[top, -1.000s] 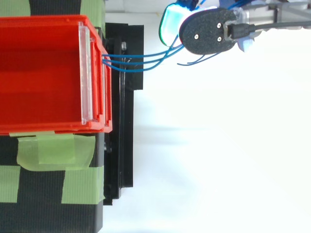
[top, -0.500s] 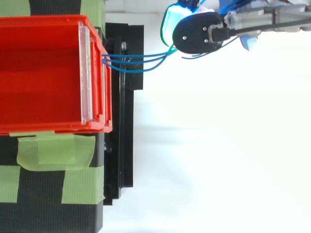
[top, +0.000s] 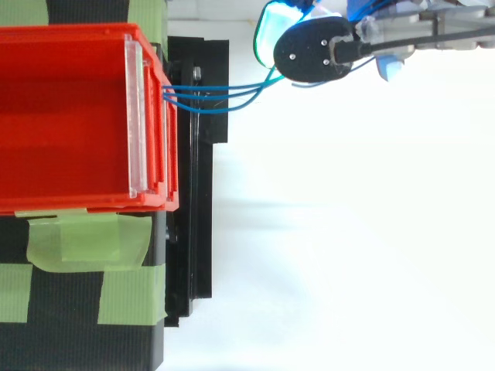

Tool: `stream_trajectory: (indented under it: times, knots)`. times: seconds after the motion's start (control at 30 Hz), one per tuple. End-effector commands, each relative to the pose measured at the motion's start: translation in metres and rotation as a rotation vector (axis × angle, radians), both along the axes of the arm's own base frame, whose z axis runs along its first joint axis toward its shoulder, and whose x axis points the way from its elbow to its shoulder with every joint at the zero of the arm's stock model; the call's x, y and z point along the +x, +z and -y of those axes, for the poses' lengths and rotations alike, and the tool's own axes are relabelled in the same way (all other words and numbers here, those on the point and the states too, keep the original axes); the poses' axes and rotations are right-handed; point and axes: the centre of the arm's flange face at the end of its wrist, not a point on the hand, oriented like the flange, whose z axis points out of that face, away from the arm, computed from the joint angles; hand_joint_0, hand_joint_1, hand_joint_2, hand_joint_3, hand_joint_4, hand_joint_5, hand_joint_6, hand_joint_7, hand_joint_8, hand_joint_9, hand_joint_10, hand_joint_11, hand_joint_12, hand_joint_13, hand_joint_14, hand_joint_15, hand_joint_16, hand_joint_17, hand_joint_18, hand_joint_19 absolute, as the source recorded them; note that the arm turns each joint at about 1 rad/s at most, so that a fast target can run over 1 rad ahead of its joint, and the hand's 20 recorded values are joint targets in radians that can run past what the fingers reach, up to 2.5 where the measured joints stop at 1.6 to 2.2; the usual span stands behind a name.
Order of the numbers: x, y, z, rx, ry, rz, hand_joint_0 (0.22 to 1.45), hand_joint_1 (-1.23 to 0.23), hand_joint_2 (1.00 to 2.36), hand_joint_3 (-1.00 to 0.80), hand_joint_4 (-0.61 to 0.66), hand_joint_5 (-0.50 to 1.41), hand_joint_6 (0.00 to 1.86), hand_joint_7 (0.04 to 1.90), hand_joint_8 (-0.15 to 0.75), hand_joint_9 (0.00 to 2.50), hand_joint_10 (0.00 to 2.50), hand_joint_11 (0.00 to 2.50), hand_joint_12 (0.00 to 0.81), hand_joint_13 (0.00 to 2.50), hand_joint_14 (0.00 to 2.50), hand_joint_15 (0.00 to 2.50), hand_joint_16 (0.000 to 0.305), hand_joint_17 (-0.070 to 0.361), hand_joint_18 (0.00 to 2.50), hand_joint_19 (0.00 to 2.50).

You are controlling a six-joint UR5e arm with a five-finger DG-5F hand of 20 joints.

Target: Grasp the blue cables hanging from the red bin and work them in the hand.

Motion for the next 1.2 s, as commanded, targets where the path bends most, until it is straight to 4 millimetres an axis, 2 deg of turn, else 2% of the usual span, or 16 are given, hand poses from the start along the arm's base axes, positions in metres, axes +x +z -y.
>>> stream_trajectory:
  times: [0.0, 0.13, 0.2, 0.3, 0.33, 0.4, 0.43, 0.63, 0.83, 0.9, 0.93, 1.0, 1.07, 1.1, 1.17]
  knots:
    - [-0.0001, 0.0000, 0.0001, 0.002, -0.002, 0.000, 0.86, -0.63, 1.02, -0.42, 0.34, 0.32, 0.01, 1.28, 0.453, 0.52, 2.50, 2.50, 0.533, 0.86, 2.50, 1.50, 0.058, 0.130, 1.15, 0.96]
    - [-0.0002, 0.0000, 0.0003, 0.012, -0.004, 0.005, 0.91, -0.66, 1.02, -0.23, 0.35, 0.32, 0.01, 1.27, 0.457, 0.48, 2.50, 2.46, 0.538, 0.85, 2.50, 1.48, 0.061, 0.137, 1.15, 0.90]
    - [-0.0002, 0.0000, 0.0003, 0.015, -0.005, 0.007, 0.94, -0.67, 1.01, -0.06, 0.37, 0.32, 0.00, 1.27, 0.471, 0.47, 2.50, 2.43, 0.552, 0.87, 2.50, 1.45, 0.066, 0.149, 1.15, 0.75]
    - [-0.0002, 0.0000, 0.0003, 0.015, -0.005, 0.007, 0.95, -0.68, 1.00, 0.09, 0.38, 0.32, 0.00, 1.26, 0.479, 0.43, 2.50, 2.41, 0.563, 0.85, 2.50, 1.43, 0.071, 0.160, 1.13, 0.64]
    - [-0.0001, 0.0000, 0.0001, 0.015, -0.003, 0.007, 0.93, -0.68, 1.04, 0.12, 0.39, 0.31, 0.00, 1.26, 0.485, 0.41, 2.50, 2.39, 0.570, 0.84, 2.50, 1.40, 0.074, 0.167, 1.12, 0.57]
    - [-0.0001, 0.0000, 0.0001, 0.017, -0.003, 0.007, 0.84, -0.66, 1.30, 0.02, 0.41, 0.30, 0.00, 1.26, 0.500, 0.39, 2.50, 2.37, 0.575, 0.82, 2.50, 1.39, 0.079, 0.178, 1.10, 0.47]
    - [-0.0001, 0.0000, 0.0001, 0.018, -0.004, 0.008, 0.82, -0.66, 1.36, -0.01, 0.41, 0.30, 0.00, 1.26, 0.500, 0.38, 2.50, 2.37, 0.583, 0.82, 2.50, 1.39, 0.081, 0.182, 1.09, 0.43]
    - [-0.0001, 0.0000, 0.0001, 0.022, -0.004, 0.010, 0.74, -0.67, 1.51, -0.10, 0.42, 0.26, 0.00, 1.25, 0.517, 0.26, 2.50, 2.36, 0.602, 0.71, 2.50, 1.36, 0.088, 0.197, 1.00, 0.27]
    - [-0.0002, 0.0000, 0.0009, 0.028, -0.005, 0.012, 0.72, -0.71, 1.69, -0.07, 0.42, 0.21, 0.00, 1.25, 0.522, 0.12, 2.50, 2.38, 0.612, 0.57, 2.50, 1.37, 0.086, 0.194, 0.90, 0.29]
    - [-0.0004, -0.0001, 0.0009, 0.038, -0.006, 0.015, 0.73, -0.74, 1.67, -0.10, 0.42, 0.21, 0.00, 1.26, 0.526, 0.09, 2.50, 2.42, 0.611, 0.54, 2.50, 1.37, 0.086, 0.193, 0.88, 0.29]
    - [-0.0003, -0.0001, 0.0008, 0.039, -0.004, 0.016, 0.82, -0.78, 1.35, 0.00, 0.41, 0.20, 0.00, 1.27, 0.522, 0.07, 2.50, 2.43, 0.605, 0.52, 2.50, 1.37, 0.082, 0.184, 0.86, 0.37]
    - [-0.0002, -0.0002, 0.0007, 0.041, -0.003, 0.016, 0.95, -0.80, 1.00, -0.02, 0.39, 0.18, 0.00, 1.28, 0.506, 0.04, 2.50, 2.47, 0.585, 0.47, 2.50, 1.43, 0.072, 0.162, 0.83, 0.56]
    - [-0.0002, -0.0004, -0.0001, 0.042, 0.006, 0.013, 0.98, -0.80, 1.01, -0.35, 0.33, 0.17, 0.00, 1.30, 0.472, 0.00, 2.50, 2.46, 0.552, 0.42, 2.50, 1.43, 0.060, 0.136, 0.77, 0.73]
    - [-0.0002, -0.0004, -0.0001, 0.042, 0.006, 0.013, 0.99, -0.80, 1.01, -0.41, 0.33, 0.16, 0.00, 1.31, 0.467, 0.00, 2.50, 2.46, 0.543, 0.41, 2.50, 1.43, 0.058, 0.130, 0.78, 0.81]
    - [0.0003, 0.0000, -0.0022, 0.046, 0.038, 0.010, 1.04, -0.81, 1.01, -0.50, 0.32, 0.14, 0.13, 1.27, 0.455, 0.02, 2.50, 2.42, 0.537, 0.42, 2.50, 1.40, 0.057, 0.128, 0.83, 0.86]
